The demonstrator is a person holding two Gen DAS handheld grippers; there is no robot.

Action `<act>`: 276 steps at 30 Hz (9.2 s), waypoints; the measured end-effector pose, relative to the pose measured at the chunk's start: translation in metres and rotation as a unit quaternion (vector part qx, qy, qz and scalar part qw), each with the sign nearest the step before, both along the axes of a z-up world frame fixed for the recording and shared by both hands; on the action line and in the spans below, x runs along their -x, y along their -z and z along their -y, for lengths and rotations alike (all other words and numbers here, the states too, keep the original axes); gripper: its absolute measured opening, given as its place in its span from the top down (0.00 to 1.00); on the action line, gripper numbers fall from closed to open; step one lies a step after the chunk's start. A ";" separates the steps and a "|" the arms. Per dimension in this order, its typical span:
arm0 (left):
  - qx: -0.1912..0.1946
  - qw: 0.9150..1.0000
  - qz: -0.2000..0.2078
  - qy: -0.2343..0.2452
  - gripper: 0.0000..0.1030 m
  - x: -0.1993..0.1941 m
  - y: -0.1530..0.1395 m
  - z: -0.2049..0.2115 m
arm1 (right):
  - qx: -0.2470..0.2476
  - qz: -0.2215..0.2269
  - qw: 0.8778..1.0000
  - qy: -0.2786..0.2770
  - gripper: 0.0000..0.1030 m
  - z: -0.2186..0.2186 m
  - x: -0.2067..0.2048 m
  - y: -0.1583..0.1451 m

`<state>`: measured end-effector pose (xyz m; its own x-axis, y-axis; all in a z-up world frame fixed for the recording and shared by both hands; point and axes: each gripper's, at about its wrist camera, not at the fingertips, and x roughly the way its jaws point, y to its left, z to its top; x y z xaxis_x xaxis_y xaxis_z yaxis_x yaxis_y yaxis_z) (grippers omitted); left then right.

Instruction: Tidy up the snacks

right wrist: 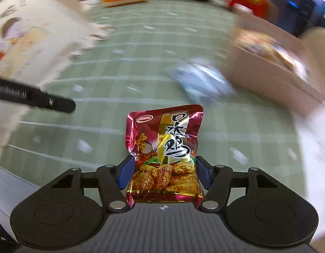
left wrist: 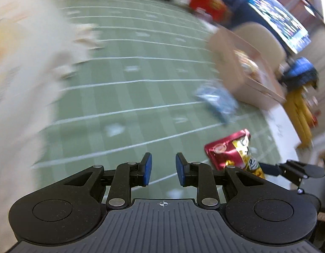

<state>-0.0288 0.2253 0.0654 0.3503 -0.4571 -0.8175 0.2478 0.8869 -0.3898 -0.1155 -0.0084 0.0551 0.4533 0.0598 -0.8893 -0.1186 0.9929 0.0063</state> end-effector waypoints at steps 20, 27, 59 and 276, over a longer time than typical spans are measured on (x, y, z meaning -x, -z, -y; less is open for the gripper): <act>-0.085 0.996 0.010 -0.026 0.72 -0.017 -0.002 0.078 | -0.073 0.053 0.996 0.015 0.17 0.071 -0.077 -0.022; -0.110 0.990 0.024 -0.080 0.72 -0.002 -0.021 0.052 | -0.020 0.051 0.996 -0.076 0.22 0.030 -0.117 0.002; -0.066 0.998 0.016 0.020 0.59 -0.036 0.015 0.128 | -0.051 0.005 0.991 0.124 0.21 0.146 0.000 0.000; 0.071 0.965 0.187 0.171 0.35 -0.103 -0.109 0.205 | 0.007 0.082 0.986 0.145 0.66 0.100 0.041 -0.025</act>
<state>0.0740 0.0201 0.1741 0.4179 -0.6961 -0.5838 0.6627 0.6731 -0.3282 -0.1561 -0.1087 0.0798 0.5871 -0.1048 -0.8027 0.1711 0.9852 -0.0035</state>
